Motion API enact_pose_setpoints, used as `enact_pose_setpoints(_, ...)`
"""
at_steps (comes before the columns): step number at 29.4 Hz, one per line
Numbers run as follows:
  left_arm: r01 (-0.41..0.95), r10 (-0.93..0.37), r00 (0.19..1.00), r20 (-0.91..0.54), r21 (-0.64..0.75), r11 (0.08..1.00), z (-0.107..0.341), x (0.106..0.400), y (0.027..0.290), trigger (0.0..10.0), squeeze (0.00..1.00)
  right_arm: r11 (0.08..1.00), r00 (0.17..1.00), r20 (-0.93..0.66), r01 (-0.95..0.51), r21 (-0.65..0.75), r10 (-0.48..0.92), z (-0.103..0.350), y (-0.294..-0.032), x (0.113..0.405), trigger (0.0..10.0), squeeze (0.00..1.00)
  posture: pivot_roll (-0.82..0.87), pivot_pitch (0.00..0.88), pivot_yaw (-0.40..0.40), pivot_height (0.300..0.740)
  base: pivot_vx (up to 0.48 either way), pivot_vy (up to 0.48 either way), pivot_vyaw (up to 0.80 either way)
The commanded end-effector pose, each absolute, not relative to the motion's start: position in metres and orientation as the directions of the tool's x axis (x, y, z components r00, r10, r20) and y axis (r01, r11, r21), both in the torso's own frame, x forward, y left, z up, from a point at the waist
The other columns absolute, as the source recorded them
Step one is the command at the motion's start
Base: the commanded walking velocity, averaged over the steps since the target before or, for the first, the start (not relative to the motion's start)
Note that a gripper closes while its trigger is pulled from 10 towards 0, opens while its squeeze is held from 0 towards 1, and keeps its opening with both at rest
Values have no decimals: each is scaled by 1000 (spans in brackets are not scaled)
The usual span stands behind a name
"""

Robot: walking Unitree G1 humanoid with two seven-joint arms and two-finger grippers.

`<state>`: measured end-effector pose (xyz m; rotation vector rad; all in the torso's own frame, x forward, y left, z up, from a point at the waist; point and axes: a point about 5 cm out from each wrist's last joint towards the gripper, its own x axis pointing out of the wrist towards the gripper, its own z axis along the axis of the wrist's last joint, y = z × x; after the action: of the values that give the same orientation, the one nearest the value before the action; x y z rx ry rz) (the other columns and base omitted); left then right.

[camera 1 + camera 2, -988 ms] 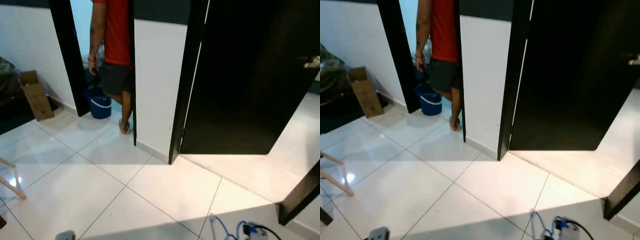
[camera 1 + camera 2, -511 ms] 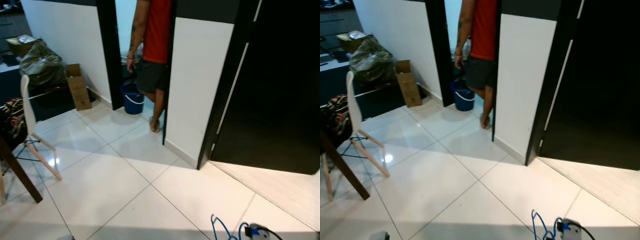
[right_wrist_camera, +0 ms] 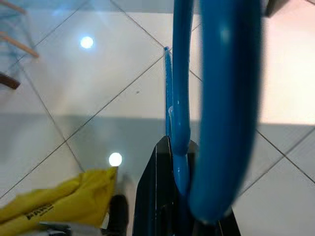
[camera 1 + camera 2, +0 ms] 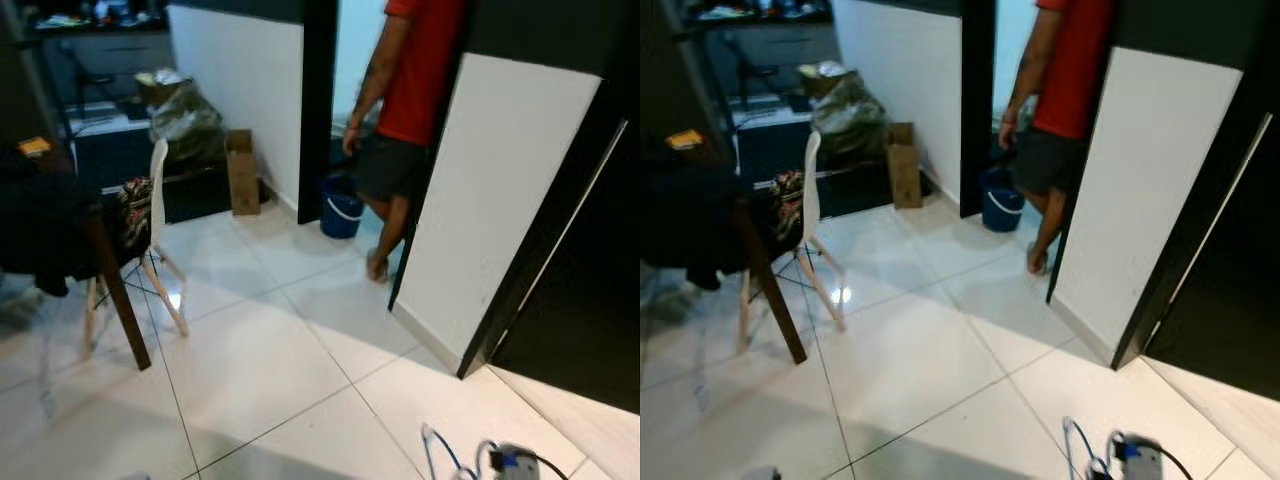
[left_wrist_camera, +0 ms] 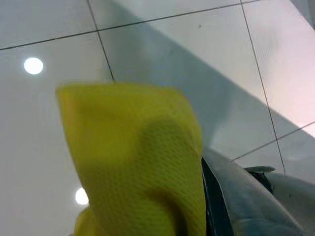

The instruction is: Hang hanger

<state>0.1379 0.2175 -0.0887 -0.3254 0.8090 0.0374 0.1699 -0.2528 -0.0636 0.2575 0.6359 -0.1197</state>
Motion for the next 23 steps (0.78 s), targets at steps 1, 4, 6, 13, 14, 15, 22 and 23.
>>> enact_pose_setpoints(1, -152, -89, 701, -708, -270, 951, -87, 140, 218, 10000, 0, 960, 790, -612, 199, 198, -38, -66, -255, 164, 10000, 0, 17, 0, -48, 740, 0, 0, 688)
enact_pose_setpoints(4, -152, -90, 699, -709, -271, 951, -88, 140, 218, 10000, 0, 960, 791, -611, 195, 199, -35, -66, -254, 164, 10000, 0, 16, 0, -47, 740, 0, 0, 683)
enact_pose_setpoints(6, -149, -94, 697, -711, -272, 951, -88, 139, 218, 10000, 0, 961, 793, -608, 193, 200, -32, -66, -254, 165, 10000, 0, 16, 0, -47, 740, 0, 0, 688)
enact_pose_setpoints(13, -140, -96, 697, -711, -266, 954, -88, 140, 218, 10000, 0, 961, 796, -605, 190, 203, -29, -65, -254, 165, 10000, 0, 17, 0, -47, 740, 0, 0, 684)
enact_pose_setpoints(14, -140, -96, 697, -711, -266, 954, -88, 140, 218, 10000, 0, 961, 796, -605, 190, 203, -29, -65, -254, 165, 10000, 0, 17, 0, -47, 740, 0, 0, 681)
enact_pose_setpoints(15, -130, -96, 701, -707, -258, 957, -87, 140, 218, 10000, 0, 962, 799, -601, 179, 205, -21, -65, -253, 166, 10000, 0, 14, 0, -43, 740, 0, 0, 688)
enact_pose_setpoints(22, -152, -74, 723, -687, -263, 953, -85, 143, 221, 10000, 0, 979, 794, -608, 110, 170, 16, -63, -249, 172, 10000, 0, 11, 0, -34, 740, 274, 0, 295)
enact_pose_setpoints(23, -152, -74, 723, -687, -263, 953, -85, 143, 221, 10000, 0, 979, 794, -608, 110, 170, 16, -63, -249, 172, 10000, 0, 11, 0, -34, 740, 480, 0, 0)
